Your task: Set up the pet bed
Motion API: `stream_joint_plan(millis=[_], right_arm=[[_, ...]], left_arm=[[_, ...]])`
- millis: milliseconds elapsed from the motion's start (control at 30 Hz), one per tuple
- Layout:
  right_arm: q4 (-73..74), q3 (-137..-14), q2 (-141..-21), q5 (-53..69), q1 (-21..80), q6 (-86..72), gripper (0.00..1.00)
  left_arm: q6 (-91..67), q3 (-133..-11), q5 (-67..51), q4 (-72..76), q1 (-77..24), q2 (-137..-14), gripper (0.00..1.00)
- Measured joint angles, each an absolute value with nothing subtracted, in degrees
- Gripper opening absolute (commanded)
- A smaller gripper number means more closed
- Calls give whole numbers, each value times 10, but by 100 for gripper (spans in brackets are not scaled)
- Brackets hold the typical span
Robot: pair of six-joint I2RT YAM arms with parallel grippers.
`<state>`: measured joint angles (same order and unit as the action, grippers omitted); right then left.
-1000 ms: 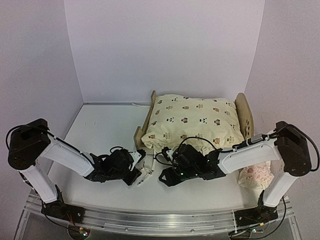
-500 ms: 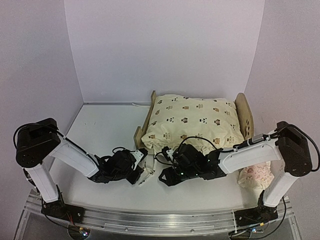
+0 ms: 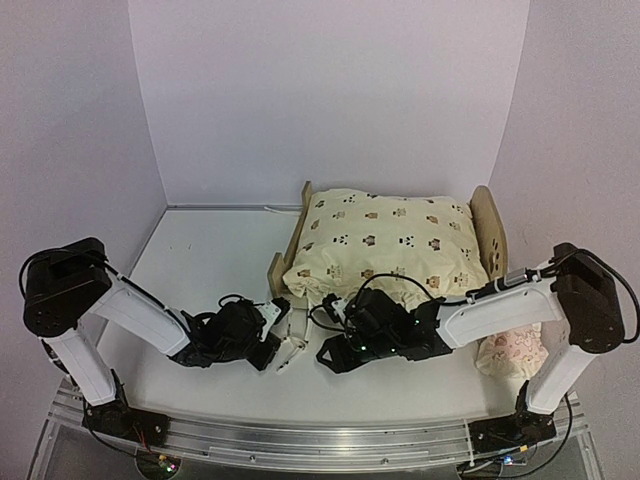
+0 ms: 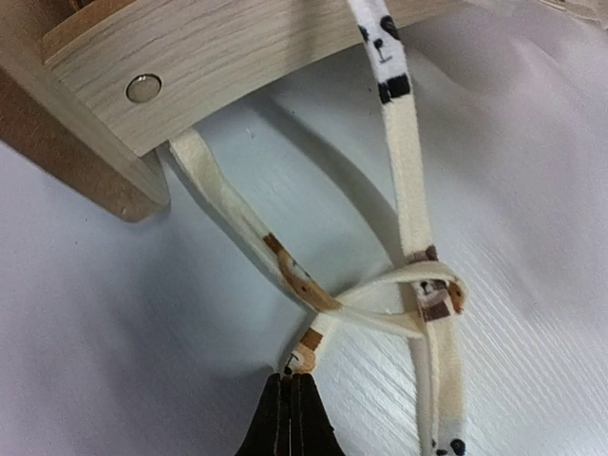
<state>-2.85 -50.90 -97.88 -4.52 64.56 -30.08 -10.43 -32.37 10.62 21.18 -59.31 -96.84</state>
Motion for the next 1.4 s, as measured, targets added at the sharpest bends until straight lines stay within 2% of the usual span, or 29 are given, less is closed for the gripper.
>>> stream_joint_plan(millis=[300, 567, 933, 1200, 1400], right_arm=[[-19, -582, -1019, -64, 699, -310, 57], [-13, -650, -1096, -113, 733, -360, 64], [-14, -660, -1118, -140, 737, -407, 65], [-87, -650, -1118, -123, 740, -428, 70], [-141, -600, -1116, -137, 741, -465, 69]], left_arm=[[-145, -295, 72, 176, -593, -857, 0], [-166, -282, 59, 164, -593, -831, 0], [-170, -276, 43, 161, -593, -818, 0], [-174, -276, 35, 161, -593, -818, 0], [-179, -276, 30, 162, -593, -818, 0]])
